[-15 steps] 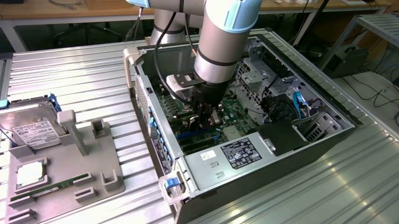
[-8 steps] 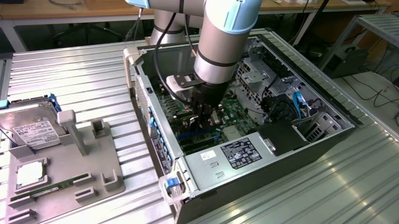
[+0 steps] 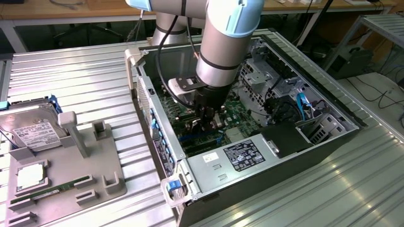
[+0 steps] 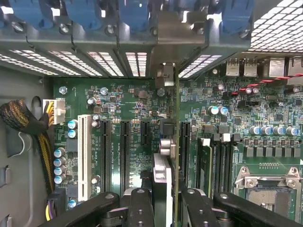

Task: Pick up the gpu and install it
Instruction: 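Insert the gpu into the slot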

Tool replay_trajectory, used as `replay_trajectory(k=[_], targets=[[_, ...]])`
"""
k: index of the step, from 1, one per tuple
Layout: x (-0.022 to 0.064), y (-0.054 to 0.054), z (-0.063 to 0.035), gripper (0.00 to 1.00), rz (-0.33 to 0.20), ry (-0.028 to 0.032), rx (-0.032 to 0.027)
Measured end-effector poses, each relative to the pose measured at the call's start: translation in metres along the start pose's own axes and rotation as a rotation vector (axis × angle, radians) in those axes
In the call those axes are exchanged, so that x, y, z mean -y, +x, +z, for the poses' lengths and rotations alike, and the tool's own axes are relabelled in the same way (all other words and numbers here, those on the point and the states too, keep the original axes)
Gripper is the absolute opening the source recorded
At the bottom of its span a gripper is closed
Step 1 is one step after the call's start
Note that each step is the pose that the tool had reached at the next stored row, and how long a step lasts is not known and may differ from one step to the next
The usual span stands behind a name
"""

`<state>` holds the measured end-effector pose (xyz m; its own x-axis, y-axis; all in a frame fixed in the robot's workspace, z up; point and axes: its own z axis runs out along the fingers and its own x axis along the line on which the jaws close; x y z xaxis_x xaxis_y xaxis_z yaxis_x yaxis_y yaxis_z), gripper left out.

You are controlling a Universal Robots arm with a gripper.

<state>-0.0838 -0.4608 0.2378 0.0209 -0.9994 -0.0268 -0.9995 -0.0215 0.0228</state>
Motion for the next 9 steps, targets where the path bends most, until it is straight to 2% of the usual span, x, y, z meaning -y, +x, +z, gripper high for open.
replay_trajectory(k=[9], targets=[[0.0001, -0.0012, 0.0, 0.28, 0.0, 0.0002, -0.001]])
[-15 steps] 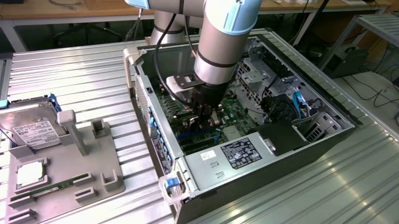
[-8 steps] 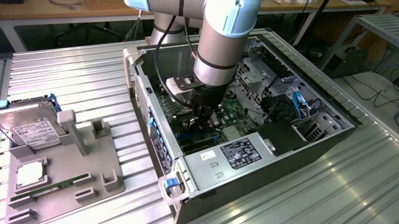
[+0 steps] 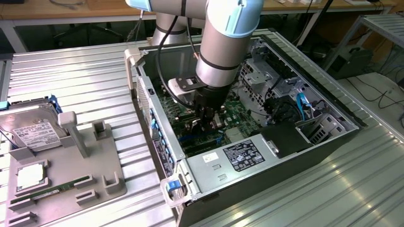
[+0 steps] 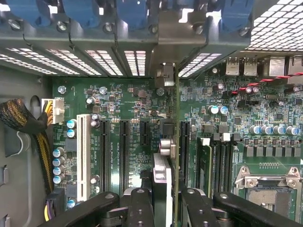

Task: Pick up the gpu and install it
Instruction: 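Insert the gpu into the slot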

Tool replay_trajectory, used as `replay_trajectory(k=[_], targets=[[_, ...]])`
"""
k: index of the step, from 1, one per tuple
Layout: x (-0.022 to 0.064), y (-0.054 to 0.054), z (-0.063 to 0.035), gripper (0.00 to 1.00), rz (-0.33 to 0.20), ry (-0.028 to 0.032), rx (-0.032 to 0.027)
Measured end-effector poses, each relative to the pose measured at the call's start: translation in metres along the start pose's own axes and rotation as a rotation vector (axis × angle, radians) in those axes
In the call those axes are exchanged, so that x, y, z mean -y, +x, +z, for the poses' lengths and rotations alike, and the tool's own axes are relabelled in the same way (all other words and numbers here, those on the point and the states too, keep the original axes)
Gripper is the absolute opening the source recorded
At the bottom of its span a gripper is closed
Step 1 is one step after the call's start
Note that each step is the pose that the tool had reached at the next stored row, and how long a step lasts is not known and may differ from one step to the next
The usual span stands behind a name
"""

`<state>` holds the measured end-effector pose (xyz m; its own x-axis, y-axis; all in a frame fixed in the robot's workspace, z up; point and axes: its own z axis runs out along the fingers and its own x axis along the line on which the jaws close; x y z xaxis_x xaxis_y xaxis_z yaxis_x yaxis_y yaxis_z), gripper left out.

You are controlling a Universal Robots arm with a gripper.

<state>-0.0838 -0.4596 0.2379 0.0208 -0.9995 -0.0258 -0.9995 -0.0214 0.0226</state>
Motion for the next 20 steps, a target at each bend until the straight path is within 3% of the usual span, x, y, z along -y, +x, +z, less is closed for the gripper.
replay_trajectory(k=[6, 20], targets=[[0.0, -0.0008, -0.0021, 0.28, 0.0, 0.0014, -0.0051], [0.0038, -0.0011, -0.004, 0.28, 0.0, 0.0046, -0.0057]])
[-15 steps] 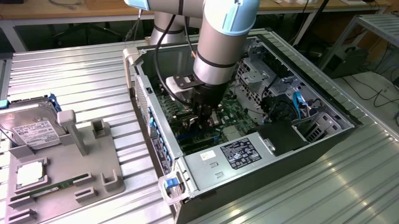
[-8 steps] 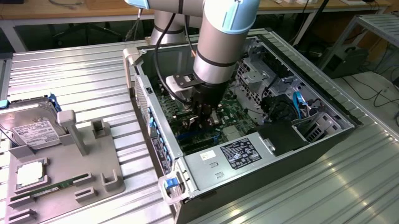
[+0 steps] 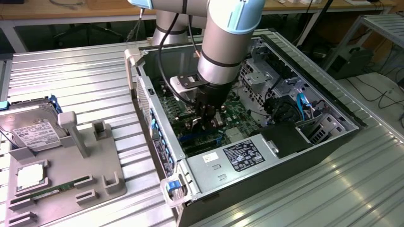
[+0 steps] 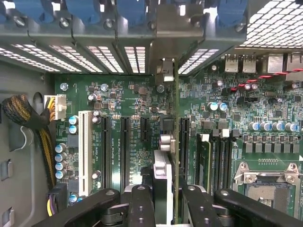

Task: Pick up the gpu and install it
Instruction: 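Insert the gpu into the slot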

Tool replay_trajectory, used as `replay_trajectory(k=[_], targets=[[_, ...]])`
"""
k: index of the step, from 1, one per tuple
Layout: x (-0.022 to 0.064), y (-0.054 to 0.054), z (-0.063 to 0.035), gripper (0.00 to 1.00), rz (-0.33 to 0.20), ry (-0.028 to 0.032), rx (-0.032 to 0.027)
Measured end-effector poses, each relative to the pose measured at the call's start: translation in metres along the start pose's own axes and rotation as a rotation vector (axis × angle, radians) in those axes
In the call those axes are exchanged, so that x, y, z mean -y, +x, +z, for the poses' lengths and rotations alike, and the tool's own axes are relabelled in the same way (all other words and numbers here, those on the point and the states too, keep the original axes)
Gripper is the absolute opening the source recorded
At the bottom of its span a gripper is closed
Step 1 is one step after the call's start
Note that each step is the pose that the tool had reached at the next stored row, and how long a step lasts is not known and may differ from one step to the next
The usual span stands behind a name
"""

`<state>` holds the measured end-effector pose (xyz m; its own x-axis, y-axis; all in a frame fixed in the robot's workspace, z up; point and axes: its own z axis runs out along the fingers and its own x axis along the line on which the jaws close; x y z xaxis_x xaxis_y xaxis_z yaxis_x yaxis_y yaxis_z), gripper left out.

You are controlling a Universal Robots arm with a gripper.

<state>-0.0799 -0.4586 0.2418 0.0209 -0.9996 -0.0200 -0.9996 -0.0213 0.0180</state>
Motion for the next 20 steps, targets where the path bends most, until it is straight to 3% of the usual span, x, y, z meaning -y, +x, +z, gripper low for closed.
replay_trajectory(k=[8, 14, 17, 20], targets=[[0.0001, 0.0, -0.0007, 0.28, 0.0, 0.0012, -0.0004], [0.0, -0.0002, -0.0045, 0.28, 0.0, 0.0081, 0.0002], [0.0, -0.0001, -0.0046, 0.28, 0.0, 0.0165, -0.0003], [-0.0003, -0.0001, -0.0047, 0.28, 0.0, 0.0168, -0.0003]])
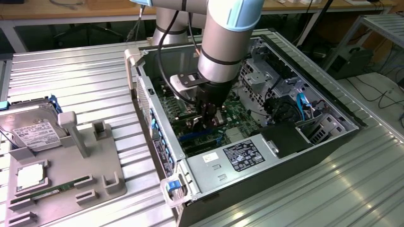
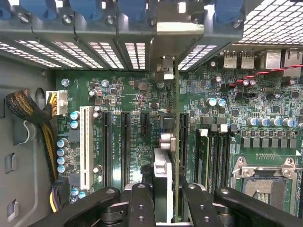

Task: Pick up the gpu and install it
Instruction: 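Insert the gpu into the slot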

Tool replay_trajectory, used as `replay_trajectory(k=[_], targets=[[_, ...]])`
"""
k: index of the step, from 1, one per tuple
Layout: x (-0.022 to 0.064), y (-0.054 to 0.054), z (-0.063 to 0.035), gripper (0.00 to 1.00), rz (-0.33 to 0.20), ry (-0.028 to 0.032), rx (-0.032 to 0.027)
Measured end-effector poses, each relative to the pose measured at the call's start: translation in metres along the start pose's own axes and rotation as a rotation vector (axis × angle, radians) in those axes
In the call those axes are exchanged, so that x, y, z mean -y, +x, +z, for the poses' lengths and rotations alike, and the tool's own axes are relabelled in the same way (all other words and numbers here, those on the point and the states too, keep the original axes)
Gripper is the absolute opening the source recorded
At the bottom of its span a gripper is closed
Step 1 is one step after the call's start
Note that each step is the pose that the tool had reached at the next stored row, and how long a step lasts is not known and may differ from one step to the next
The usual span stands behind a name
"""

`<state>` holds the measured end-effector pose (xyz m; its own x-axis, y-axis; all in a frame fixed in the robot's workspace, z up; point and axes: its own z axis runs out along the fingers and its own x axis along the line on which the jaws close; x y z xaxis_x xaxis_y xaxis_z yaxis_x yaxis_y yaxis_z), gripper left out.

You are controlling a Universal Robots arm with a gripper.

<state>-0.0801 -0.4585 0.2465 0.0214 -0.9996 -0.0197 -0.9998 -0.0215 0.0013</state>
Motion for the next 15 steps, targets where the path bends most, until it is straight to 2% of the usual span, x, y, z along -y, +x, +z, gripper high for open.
replay_trajectory(k=[15], targets=[[-0.0016, 0.0001, 0.0042, 0.28, 0.0, 0.0, 0.0]])
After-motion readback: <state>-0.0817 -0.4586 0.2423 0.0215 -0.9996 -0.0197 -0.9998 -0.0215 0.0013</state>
